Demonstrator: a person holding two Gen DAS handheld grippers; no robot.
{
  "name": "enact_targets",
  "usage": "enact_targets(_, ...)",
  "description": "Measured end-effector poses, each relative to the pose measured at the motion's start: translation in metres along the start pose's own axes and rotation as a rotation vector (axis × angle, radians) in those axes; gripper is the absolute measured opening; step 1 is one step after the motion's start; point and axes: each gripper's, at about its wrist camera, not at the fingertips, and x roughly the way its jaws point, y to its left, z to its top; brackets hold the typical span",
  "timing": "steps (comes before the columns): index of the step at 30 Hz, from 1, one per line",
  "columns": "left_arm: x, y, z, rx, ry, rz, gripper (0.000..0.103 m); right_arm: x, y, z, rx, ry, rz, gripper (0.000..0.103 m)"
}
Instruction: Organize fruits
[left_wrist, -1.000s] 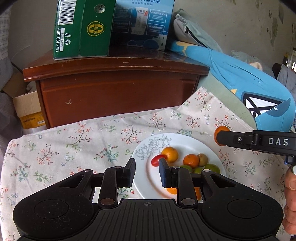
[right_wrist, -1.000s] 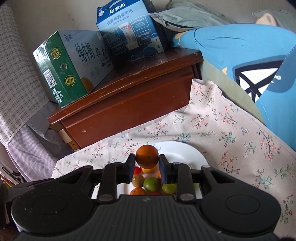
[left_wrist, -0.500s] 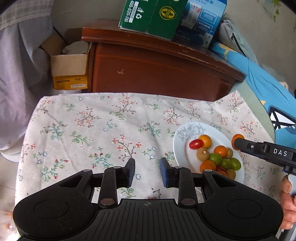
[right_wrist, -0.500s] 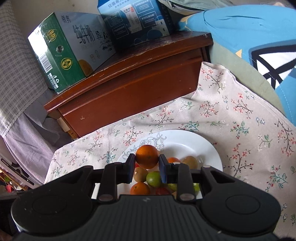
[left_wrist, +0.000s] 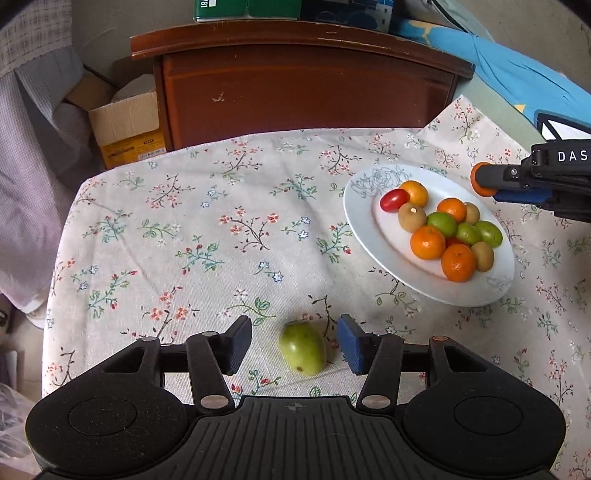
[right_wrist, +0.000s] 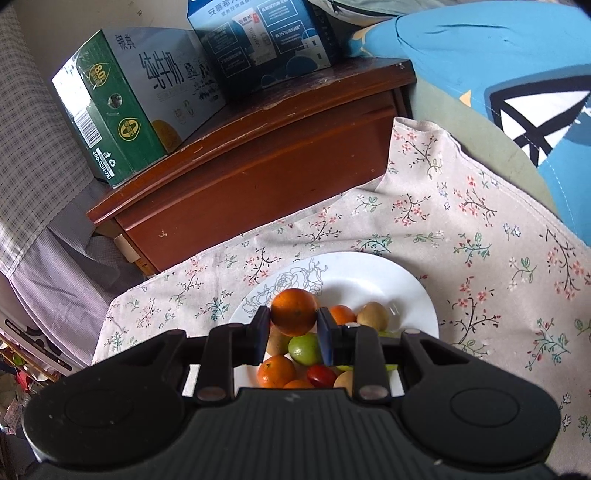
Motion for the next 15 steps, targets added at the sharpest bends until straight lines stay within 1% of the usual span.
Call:
enact_targets(6, 0.007, 0.001, -0.003, -0.012, 0.017, 0.008, 0.049, 0.002, -0.001, 0.0, 0.001, 0.004, -0.008, 0.028)
enact_targets(9, 0.011, -0.003, -0.005, 0.004, 0.014, 0.004, 0.047, 0.002, -0.002, 0.0, 0.009, 0.007, -0.01, 0.028)
enact_targets(10, 0.013, -0.004, -0.005, 0.008, 0.016, -0.003, 0.038, 0.002, -0.002, 0.0, 0.011, 0.008, -0.01, 0.028)
enact_targets(13, 0.014, -0.008, -0.006, 0.03, 0.008, -0.005, 0.026, 0.002, -0.004, 0.001, 0.025, 0.012, -0.002, 0.028)
enact_targets(15, 0.014, -0.007, -0.005, 0.02, 0.006, -0.007, 0.026, 0.002, -0.006, 0.002, 0.043, 0.013, 0.004, 0.028)
